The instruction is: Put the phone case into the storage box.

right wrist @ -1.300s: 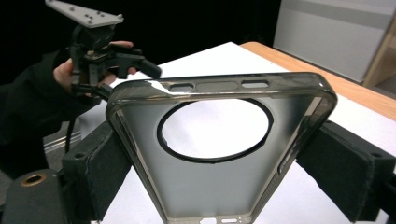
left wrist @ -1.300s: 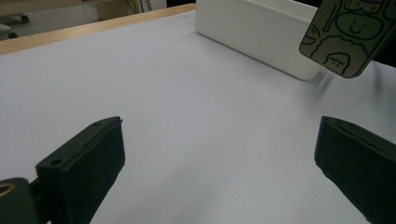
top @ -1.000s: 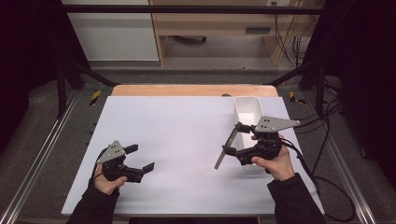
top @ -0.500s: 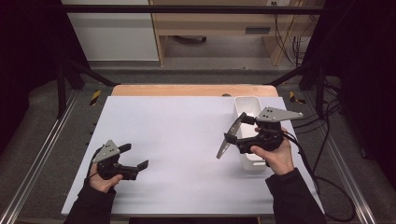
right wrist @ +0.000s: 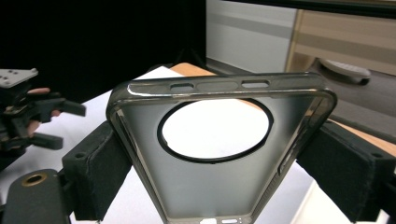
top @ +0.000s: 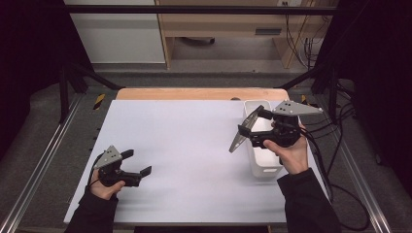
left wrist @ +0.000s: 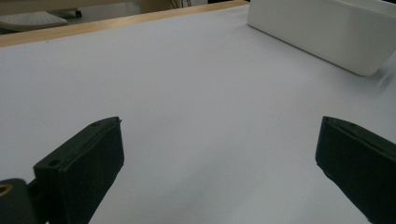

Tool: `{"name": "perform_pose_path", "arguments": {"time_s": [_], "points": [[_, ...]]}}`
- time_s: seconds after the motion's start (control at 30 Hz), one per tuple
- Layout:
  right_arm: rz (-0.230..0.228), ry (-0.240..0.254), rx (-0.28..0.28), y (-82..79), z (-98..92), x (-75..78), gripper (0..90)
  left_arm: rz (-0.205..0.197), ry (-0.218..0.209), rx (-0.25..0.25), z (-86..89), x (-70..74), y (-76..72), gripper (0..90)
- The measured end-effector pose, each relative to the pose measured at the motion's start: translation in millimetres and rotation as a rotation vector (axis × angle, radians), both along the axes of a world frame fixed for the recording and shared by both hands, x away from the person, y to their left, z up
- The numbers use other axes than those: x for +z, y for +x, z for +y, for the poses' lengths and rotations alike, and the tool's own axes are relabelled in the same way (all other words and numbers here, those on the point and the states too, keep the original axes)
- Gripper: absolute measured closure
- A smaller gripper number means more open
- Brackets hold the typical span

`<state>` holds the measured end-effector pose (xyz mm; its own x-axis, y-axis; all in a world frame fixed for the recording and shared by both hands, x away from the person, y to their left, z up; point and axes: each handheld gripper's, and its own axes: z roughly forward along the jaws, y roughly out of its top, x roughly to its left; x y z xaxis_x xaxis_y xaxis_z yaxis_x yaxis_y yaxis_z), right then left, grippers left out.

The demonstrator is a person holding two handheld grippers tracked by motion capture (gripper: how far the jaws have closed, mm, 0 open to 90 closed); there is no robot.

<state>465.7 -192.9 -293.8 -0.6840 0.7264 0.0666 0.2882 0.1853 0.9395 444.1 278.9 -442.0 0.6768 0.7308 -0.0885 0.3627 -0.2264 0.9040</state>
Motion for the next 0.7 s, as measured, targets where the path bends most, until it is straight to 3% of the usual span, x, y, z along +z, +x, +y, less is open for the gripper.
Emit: {"name": "perform_pose_path", "arguments": {"time_s": [0.7], "points": [[-0.009, -0.010, -0.158, 18.6, -11.8, 16.3, 12.1, -0.003, 0.006, -0.001, 0.1, -1.6, 0.6, 0.5]]}}
